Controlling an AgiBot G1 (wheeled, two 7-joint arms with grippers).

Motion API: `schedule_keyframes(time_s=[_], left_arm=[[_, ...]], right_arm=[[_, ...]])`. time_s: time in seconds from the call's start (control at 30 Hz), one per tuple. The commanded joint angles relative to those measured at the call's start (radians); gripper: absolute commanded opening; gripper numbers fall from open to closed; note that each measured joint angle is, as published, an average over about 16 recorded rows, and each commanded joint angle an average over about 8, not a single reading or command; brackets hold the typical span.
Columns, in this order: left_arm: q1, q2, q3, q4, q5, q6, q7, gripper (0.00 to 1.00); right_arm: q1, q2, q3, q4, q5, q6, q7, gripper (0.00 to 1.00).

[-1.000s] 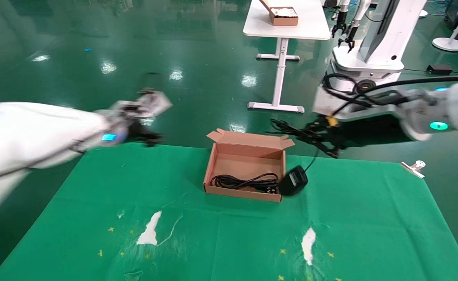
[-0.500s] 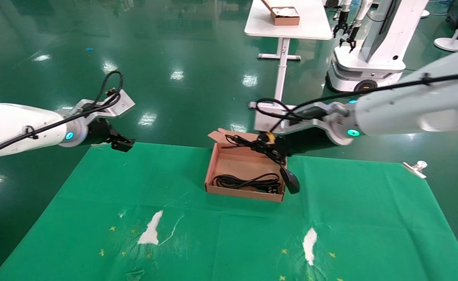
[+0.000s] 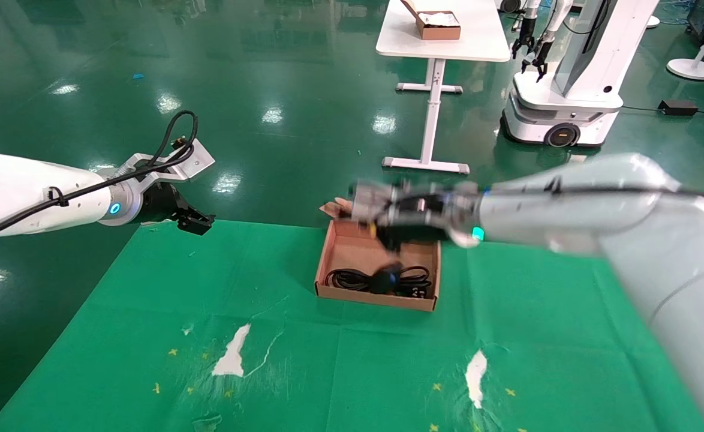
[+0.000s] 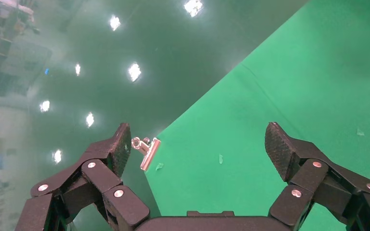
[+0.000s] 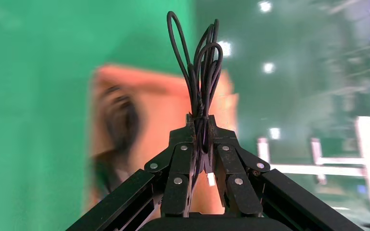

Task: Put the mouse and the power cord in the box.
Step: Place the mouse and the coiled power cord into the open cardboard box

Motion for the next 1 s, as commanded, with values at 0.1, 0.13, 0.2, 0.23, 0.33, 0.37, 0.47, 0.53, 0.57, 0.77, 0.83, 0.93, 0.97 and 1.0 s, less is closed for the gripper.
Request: schedule_keyframes(time_s=[0.1, 0.13, 0.2, 0.23, 0.33, 0.37, 0.47, 0.53, 0.57, 0.77, 0.83, 0.93, 0.97, 1.0], left_arm=[[-0.001, 0.007, -0.006, 0.018, -0.013, 0.000, 0.023, 1.00], [-0.001, 0.008, -0.007, 0.022, -0.015, 0.000, 0.027, 1.00], [-0.002, 0.009, -0.010, 0.029, -0.020, 0.000, 0.035, 1.00], [-0.002, 0.010, -0.011, 0.032, -0.022, 0.001, 0.038, 1.00], [-0.003, 0.011, -0.013, 0.038, -0.026, 0.001, 0.043, 1.00], [-0.003, 0.012, -0.013, 0.039, -0.027, 0.001, 0.044, 1.00], [-0.003, 0.012, -0.014, 0.040, -0.028, 0.001, 0.044, 1.00], [-0.003, 0.012, -0.014, 0.039, -0.028, 0.001, 0.044, 1.00], [-0.003, 0.012, -0.013, 0.038, -0.028, 0.001, 0.043, 1.00], [-0.003, 0.012, -0.012, 0.035, -0.026, 0.001, 0.042, 1.00], [-0.003, 0.012, -0.012, 0.035, -0.025, 0.001, 0.041, 1.00], [-0.003, 0.012, -0.012, 0.034, -0.024, 0.001, 0.040, 1.00], [-0.003, 0.012, -0.012, 0.033, -0.024, 0.000, 0.040, 1.00], [-0.003, 0.012, -0.012, 0.033, -0.024, 0.000, 0.040, 1.00]], right_arm=[[-0.034, 0.002, -0.058, -0.011, 0.013, 0.017, 0.002, 0.08], [-0.036, 0.003, -0.066, -0.017, 0.013, 0.022, 0.004, 0.21], [-0.040, 0.002, -0.082, -0.032, 0.014, 0.038, 0.009, 0.46], [-0.042, 0.002, -0.089, -0.038, 0.015, 0.045, 0.012, 0.58], [-0.045, 0.001, -0.099, -0.049, 0.018, 0.060, 0.015, 0.95], [-0.046, 0.000, -0.102, -0.051, 0.019, 0.063, 0.015, 1.00], [-0.046, 0.001, -0.103, -0.054, 0.019, 0.067, 0.016, 1.00], [-0.046, 0.001, -0.102, -0.052, 0.019, 0.064, 0.016, 1.00], [-0.046, 0.001, -0.101, -0.051, 0.018, 0.062, 0.015, 1.00], [-0.044, 0.002, -0.095, -0.045, 0.016, 0.055, 0.014, 1.00], [-0.043, 0.003, -0.094, -0.044, 0.016, 0.053, 0.013, 1.00], [-0.042, 0.003, -0.092, -0.042, 0.015, 0.050, 0.013, 1.00], [-0.043, 0.004, -0.091, -0.040, 0.016, 0.049, 0.014, 1.00], [-0.044, 0.006, -0.089, -0.038, 0.018, 0.047, 0.014, 1.00]])
